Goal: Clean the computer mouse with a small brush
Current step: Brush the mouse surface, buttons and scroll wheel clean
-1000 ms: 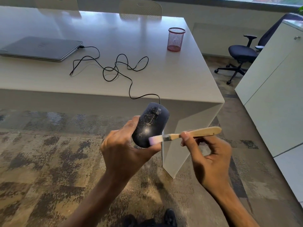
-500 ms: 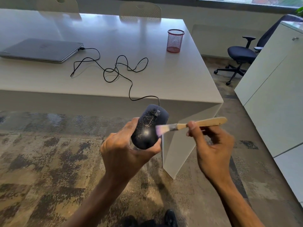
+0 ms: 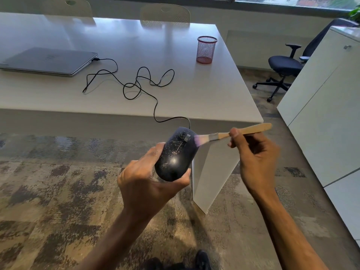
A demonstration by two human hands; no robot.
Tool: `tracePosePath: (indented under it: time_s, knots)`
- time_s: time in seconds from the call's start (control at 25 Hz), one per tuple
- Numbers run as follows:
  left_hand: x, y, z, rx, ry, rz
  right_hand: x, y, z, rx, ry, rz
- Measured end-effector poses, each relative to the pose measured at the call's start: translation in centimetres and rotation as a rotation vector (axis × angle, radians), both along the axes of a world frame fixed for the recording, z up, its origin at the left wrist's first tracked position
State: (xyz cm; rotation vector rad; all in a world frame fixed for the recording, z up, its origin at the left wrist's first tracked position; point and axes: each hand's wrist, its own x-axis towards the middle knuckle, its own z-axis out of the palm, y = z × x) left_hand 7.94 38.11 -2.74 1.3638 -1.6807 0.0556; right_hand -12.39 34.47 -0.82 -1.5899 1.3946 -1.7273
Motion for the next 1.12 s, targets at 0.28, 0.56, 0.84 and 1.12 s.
tracePosePath:
  time_s: [0.28, 0.56, 0.84, 1.12]
  knots:
    - [0.1, 0.3, 0.0, -0.006, -0.010, -0.016, 0.5, -0.8, 1.0, -0.083, 0.078, 0.000]
    - [0.1, 0.6, -0.1, 0.017, -0.010, 0.003, 0.7, -1.1, 1.4, -0.108, 0.099, -0.005]
    - [0.0, 0.7, -0.2, 0.054, 0.005, 0.001, 0.9, -1.1, 1.6, -0.118, 0.129, 0.007]
    - [0.1, 0.4, -0.3, 0.039, 0.047, 0.000, 0.4, 0.0, 0.1, -0.125, 0.030, -0.010]
